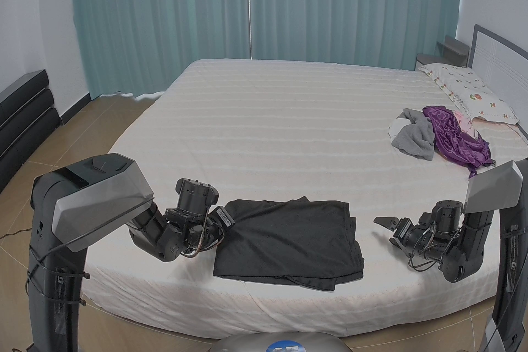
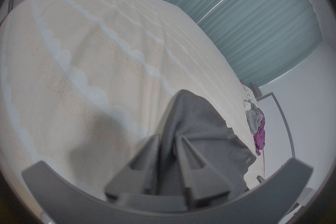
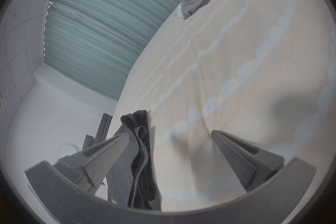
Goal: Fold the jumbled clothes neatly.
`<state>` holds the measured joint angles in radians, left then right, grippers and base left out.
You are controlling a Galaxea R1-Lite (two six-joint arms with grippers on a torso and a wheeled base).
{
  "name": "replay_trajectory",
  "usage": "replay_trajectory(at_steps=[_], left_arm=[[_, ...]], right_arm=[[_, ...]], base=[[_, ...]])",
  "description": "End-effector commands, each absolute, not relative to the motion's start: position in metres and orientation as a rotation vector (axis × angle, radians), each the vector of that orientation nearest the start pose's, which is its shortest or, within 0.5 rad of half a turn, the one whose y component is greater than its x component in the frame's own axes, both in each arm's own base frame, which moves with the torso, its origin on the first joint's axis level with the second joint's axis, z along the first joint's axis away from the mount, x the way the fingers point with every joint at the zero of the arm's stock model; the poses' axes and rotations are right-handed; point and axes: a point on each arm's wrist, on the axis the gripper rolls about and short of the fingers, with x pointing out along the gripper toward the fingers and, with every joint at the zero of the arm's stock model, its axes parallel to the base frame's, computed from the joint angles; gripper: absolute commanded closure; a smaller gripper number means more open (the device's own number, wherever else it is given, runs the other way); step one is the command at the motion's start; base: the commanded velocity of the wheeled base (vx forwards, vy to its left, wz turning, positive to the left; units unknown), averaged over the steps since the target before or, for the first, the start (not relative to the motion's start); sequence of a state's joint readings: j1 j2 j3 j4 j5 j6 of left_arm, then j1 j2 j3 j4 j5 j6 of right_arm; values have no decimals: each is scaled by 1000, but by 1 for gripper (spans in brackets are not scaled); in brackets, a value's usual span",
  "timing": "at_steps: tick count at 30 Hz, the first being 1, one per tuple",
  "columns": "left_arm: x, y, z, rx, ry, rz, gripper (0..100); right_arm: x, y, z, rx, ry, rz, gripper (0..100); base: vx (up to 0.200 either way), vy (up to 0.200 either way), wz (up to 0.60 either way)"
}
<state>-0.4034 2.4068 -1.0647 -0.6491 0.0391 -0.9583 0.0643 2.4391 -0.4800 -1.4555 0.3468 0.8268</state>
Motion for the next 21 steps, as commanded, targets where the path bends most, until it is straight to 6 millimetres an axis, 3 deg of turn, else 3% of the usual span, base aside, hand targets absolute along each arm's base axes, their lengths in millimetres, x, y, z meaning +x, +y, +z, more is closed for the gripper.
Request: replay_trajectory(at_steps=[1,9,13,16,21], left_arm=[[380,-161,-12,-771,778,3,0],[379,-156,-6,-792,772,18,0],[381,-145,9,-883,742,47,0],[378,-135,18,-908,728,59,0],[374,-126,37,-924,689,54,0]], right_arm=[[320,28,-45,869,642,173,0],[321,28,-44,870,638,174,0],[321,27,-42,871,631,172,0],[322,26,-35,881,609,177,0],[320,23,1,907,515,184,0]], base=[[0,0,0],[0,0,0],[0,0,0],[0,0,0],[0,0,0]])
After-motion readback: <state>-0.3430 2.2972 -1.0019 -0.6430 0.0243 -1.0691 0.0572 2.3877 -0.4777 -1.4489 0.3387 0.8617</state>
